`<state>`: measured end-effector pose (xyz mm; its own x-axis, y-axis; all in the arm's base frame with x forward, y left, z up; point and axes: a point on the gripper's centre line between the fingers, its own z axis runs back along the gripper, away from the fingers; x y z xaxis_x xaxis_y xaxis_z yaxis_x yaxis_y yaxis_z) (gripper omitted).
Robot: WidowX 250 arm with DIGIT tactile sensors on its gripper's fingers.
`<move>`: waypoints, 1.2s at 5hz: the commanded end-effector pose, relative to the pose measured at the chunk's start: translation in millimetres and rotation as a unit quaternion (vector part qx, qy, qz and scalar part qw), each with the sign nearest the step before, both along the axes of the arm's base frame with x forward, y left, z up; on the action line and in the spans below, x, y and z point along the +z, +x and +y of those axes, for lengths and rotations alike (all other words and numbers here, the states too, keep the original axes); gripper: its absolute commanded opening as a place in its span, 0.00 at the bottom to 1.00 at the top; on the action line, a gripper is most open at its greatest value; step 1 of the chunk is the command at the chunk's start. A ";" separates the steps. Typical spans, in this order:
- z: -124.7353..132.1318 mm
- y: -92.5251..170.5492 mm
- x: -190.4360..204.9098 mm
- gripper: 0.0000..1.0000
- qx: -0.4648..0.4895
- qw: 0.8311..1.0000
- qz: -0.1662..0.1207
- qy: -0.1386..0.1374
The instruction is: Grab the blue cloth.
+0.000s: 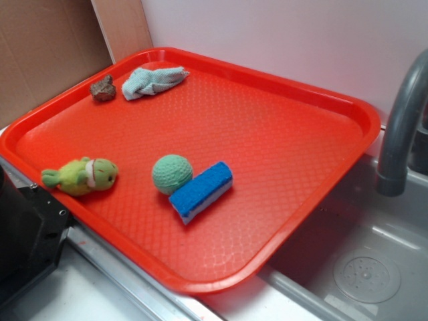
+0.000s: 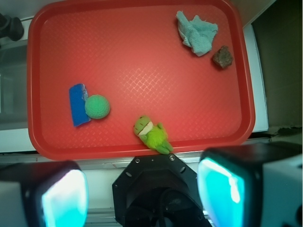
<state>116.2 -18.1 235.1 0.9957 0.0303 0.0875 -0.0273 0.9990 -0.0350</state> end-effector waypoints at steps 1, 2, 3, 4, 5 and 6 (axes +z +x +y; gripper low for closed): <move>0.0 0.0 0.0 1.00 0.000 1.000 0.000 0.000; 27.6 44.0 -37.1 1.00 -0.035 0.999 -0.024 0.005; 55.0 84.8 -49.9 1.00 -0.031 0.996 -0.054 0.071; 55.0 84.8 -49.9 1.00 -0.031 0.996 -0.054 0.071; 55.0 84.8 -49.9 1.00 -0.031 0.996 -0.054 0.071; 55.0 84.8 -49.9 1.00 -0.031 0.996 -0.054 0.071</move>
<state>197.4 34.9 174.4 0.9856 -0.0493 0.1619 0.0332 0.9944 0.1006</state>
